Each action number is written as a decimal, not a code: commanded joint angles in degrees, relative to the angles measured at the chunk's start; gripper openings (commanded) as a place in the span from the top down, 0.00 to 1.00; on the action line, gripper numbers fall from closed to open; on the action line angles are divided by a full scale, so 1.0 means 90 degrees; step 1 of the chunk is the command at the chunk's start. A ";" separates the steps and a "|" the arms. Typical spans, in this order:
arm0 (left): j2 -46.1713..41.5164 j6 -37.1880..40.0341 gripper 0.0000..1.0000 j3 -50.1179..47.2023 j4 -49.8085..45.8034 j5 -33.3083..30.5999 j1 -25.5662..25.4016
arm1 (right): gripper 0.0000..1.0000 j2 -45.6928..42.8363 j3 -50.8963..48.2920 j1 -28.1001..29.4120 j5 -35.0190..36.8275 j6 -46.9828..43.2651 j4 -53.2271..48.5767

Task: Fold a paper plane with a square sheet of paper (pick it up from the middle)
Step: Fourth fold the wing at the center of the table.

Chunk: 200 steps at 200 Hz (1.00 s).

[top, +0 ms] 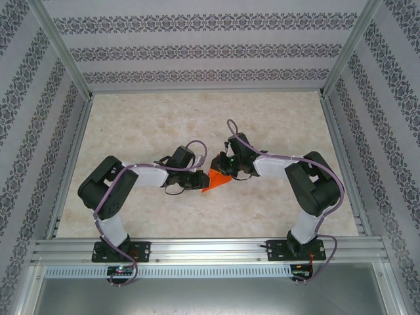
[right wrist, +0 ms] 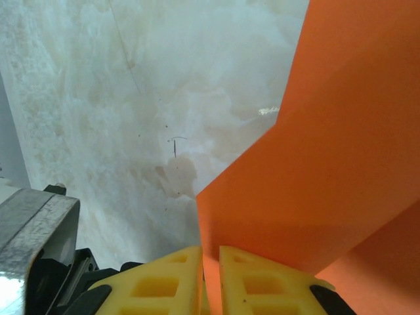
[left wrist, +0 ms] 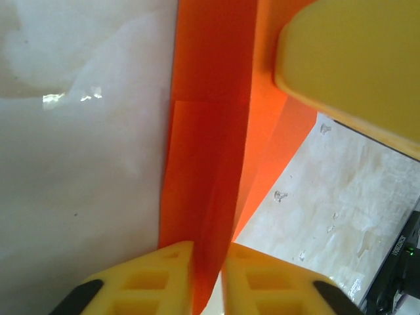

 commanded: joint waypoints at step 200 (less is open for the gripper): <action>-0.0405 0.1311 0.64 0.0519 -0.1200 -0.0988 -0.0237 | 0.85 -0.0046 0.0102 -0.0059 0.0228 0.0043 -0.0007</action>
